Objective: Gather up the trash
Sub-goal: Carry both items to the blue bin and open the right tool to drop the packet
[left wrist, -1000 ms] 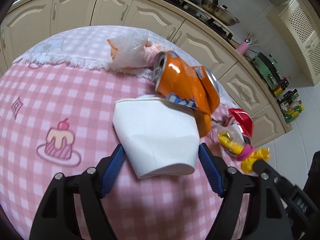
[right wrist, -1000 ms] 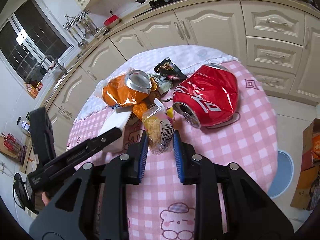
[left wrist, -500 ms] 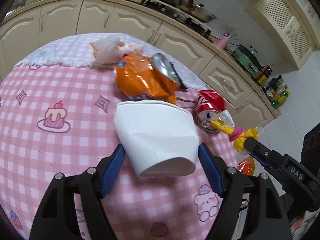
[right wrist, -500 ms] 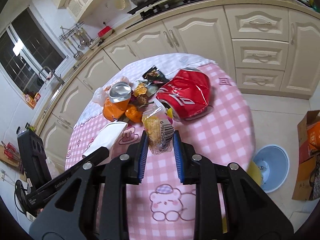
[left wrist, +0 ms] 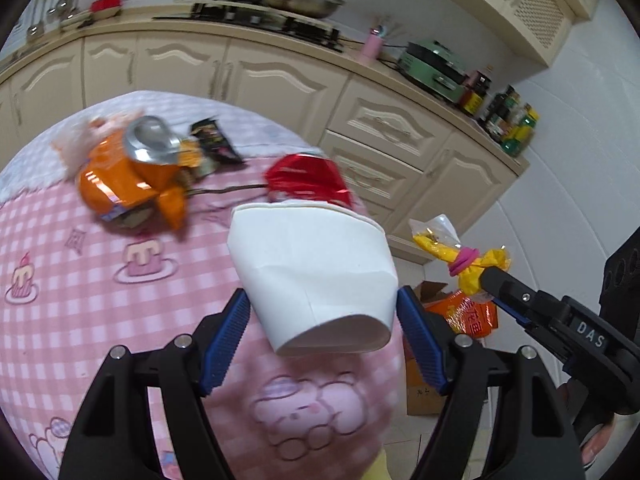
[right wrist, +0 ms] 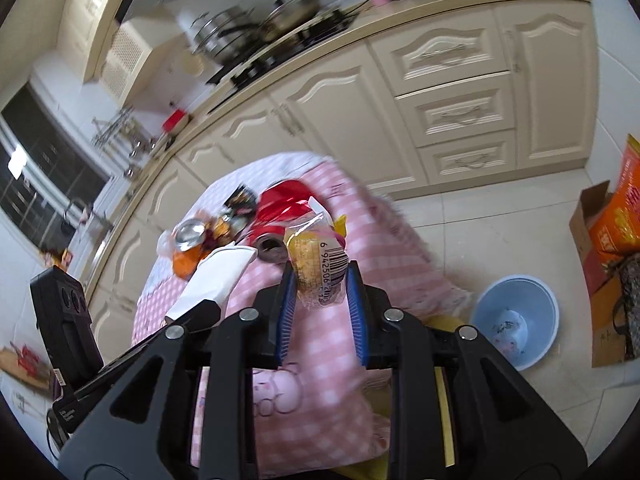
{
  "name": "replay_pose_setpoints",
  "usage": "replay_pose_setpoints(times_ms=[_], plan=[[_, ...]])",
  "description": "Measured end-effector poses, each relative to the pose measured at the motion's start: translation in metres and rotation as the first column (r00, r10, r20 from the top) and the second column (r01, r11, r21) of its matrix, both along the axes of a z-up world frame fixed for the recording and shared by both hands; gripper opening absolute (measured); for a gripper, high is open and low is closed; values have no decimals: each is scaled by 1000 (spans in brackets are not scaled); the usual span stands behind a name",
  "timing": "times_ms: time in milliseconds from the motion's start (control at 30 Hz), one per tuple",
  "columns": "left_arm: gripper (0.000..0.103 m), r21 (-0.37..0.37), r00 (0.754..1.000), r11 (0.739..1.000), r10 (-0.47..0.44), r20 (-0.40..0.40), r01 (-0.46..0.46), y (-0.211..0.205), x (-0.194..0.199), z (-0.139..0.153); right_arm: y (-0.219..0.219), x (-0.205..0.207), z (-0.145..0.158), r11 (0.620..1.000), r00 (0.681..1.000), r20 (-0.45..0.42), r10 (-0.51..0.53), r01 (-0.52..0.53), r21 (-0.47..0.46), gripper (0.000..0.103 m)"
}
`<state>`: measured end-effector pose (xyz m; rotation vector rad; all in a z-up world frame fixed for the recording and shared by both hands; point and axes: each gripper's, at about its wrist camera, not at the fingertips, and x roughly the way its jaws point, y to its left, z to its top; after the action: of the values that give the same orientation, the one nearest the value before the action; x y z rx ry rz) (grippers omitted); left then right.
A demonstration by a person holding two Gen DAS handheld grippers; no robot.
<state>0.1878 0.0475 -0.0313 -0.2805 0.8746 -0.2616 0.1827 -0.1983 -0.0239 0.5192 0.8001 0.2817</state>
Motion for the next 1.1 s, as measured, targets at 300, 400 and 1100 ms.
replay_pose_setpoints(times_ms=[300, 400, 1100], plan=[[73, 52, 984, 983, -176, -13, 176, -95, 14, -4, -76, -9, -20, 988, 988, -49, -147, 149, 39, 25], [73, 60, 971, 970, -234, -42, 236, -126, 20, -13, -97, -14, -25, 981, 980, -64, -189, 191, 41, 25], [75, 209, 912, 894, -356, -203, 395, -288, 62, -93, -214, -14, -103, 923, 901, -255, -351, 379, 69, 25]])
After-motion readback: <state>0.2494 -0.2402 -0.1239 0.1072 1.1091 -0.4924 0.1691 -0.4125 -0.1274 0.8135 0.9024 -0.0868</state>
